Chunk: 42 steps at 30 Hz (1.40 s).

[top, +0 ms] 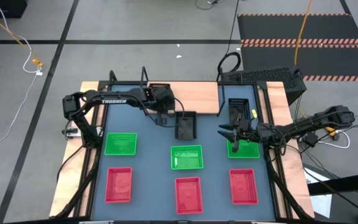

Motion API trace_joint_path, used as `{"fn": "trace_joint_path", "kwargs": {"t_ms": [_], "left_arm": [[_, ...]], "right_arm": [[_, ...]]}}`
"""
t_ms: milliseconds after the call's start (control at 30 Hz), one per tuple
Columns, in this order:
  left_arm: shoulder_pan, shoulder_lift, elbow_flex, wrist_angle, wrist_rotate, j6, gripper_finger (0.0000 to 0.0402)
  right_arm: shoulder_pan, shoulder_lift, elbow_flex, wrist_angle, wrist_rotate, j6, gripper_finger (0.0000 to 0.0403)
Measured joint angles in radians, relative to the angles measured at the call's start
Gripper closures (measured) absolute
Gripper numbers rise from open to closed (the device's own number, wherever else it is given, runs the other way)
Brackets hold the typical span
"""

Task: Stack baskets on shelf by color
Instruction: Put the top left black bin on the shelf, then put the middle green bin on the shelf

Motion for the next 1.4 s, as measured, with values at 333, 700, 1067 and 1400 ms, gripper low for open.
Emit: {"fn": "trace_joint_path", "kwargs": {"t_ms": [333, 700, 1067, 1400], "left_arm": [[0.028, -0.001, -0.003, -0.012, 0.004, -0.017, 0.0355], [0.063, -0.001, -0.003, -0.074, 0.002, -0.016, 0.0353], [0.003, -0.009, -0.003, -0.078, -0.152, -0.022, 0.0328], [-0.061, -0.068, -0.004, -0.100, -0.252, -0.070, 0.0206]], "right_arm": [[0.000, 0.000, 0.000, 0.000, 0.005, -0.004, 0.0273], [0.000, 0.000, 0.000, 0.000, 0.006, 0.002, 0.0273], [0.000, 0.000, 0.000, 0.000, 0.006, 0.002, 0.0273], [0.000, 0.000, 0.000, 0.000, 0.002, -0.005, 0.0273]]}}
